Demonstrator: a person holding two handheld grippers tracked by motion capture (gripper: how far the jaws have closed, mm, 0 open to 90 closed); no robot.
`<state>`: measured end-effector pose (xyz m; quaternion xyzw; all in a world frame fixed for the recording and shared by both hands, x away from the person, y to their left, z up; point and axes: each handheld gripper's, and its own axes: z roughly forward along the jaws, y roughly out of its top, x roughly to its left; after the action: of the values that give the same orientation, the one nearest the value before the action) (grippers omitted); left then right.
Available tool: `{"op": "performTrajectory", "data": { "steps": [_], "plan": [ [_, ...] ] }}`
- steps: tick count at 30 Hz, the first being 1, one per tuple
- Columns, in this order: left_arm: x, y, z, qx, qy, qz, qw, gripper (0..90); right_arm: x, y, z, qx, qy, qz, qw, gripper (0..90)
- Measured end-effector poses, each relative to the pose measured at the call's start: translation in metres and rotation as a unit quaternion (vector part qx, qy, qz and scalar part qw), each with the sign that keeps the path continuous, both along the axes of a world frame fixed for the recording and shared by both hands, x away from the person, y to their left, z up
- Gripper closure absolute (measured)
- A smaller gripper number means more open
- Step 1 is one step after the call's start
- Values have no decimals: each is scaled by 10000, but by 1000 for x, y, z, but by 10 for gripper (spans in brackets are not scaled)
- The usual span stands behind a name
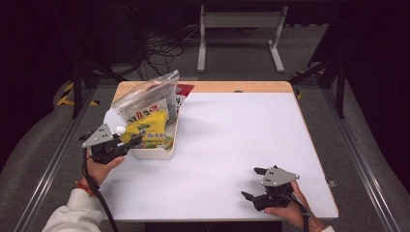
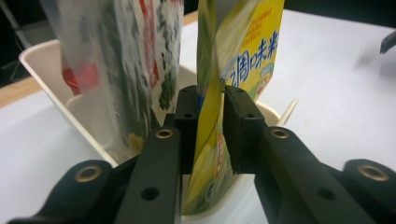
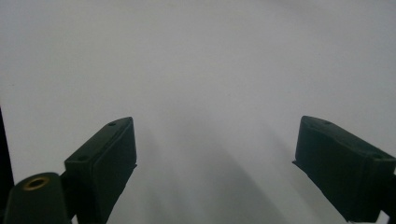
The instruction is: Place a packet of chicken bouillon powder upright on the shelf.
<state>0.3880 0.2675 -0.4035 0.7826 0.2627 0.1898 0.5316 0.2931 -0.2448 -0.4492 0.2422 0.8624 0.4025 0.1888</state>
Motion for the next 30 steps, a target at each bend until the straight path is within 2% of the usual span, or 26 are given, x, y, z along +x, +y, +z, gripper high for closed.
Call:
{"op": "performTrajectory", "data": {
  "steps": [3, 9, 12, 15, 18, 20, 21, 25, 30],
  "plan": [
    [-5, 4, 5, -80, -93, 84, 9999, 747, 0, 0, 0, -5, -3, 2, 10000, 127],
    [-12, 7, 6, -106, -134, 247, 9995, 715, -1, -1, 1, 10, -22, 5, 10000, 127],
    [-18, 6, 6, -14, -196, 450, 9988, 667, 0, -1, 1, 12, -14, 13, 10000, 129],
    [-22, 5, 6, 66, -236, 499, 9985, 647, 0, -1, 1, 8, -12, 19, 10000, 129],
    [-26, 3, 5, 70, -253, 624, 9977, 563, 0, -1, 2, 15, -30, 20, 10000, 129],
    [-29, 2, 4, 92, -269, 700, 9971, 548, 0, -1, 2, 27, -29, -4, 10000, 130],
    [-32, 1, 4, 134, -276, 790, 9964, 492, 0, -2, 2, 29, -36, -5, 10000, 130],
    [-37, -2, 3, 189, -308, 967, 9947, 444, 0, -2, 3, 30, -49, -14, 10000, 130],
    [-45, -4, 2, 160, -355, 1237, 9916, 389, 0, -4, 4, 53, -67, -46, 10000, 130]
  ]
}}
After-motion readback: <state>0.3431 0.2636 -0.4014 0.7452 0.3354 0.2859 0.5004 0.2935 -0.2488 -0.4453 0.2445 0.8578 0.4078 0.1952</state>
